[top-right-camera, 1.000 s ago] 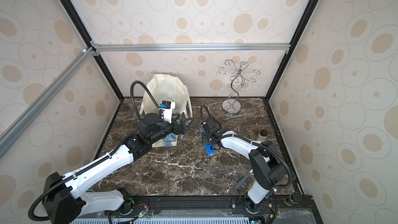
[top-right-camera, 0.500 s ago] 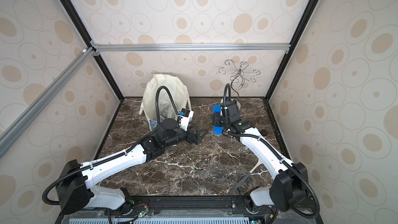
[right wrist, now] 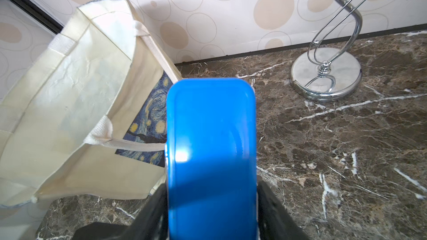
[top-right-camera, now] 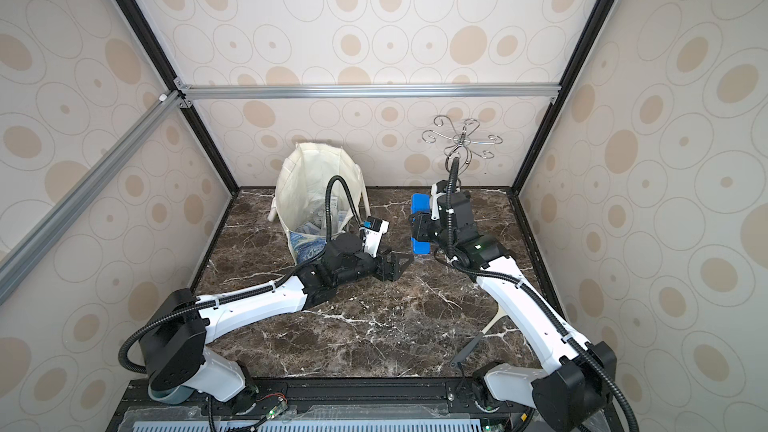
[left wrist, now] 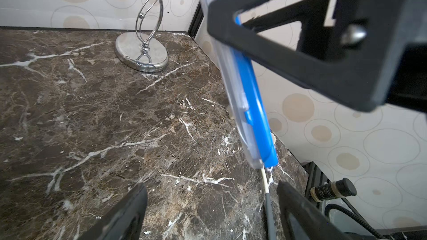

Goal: Put the compass set into the canvas bag
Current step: Pick up the compass set at the center of the board.

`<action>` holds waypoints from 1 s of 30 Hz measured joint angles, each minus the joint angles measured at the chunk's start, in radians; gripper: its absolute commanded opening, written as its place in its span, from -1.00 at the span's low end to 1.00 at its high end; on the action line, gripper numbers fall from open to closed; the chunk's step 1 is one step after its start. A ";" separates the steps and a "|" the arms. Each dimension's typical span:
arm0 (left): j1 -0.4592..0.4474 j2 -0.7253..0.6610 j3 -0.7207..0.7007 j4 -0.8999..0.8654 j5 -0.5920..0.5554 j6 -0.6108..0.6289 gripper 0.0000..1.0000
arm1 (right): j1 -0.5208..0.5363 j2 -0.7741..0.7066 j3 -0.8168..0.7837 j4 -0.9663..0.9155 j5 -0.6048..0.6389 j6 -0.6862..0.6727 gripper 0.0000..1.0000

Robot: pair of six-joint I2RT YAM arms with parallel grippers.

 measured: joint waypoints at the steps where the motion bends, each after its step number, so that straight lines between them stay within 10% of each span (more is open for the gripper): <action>1: 0.000 0.010 0.008 0.010 0.004 -0.006 0.72 | 0.000 -0.003 -0.002 0.004 -0.005 0.001 -0.09; 8: -0.002 0.056 0.047 0.105 0.046 -0.042 0.67 | 0.000 -0.005 -0.020 0.012 -0.012 0.005 -0.09; 30: -0.003 0.141 0.104 0.225 0.068 -0.101 -0.42 | 0.000 -0.036 -0.055 0.082 -0.051 0.042 -0.08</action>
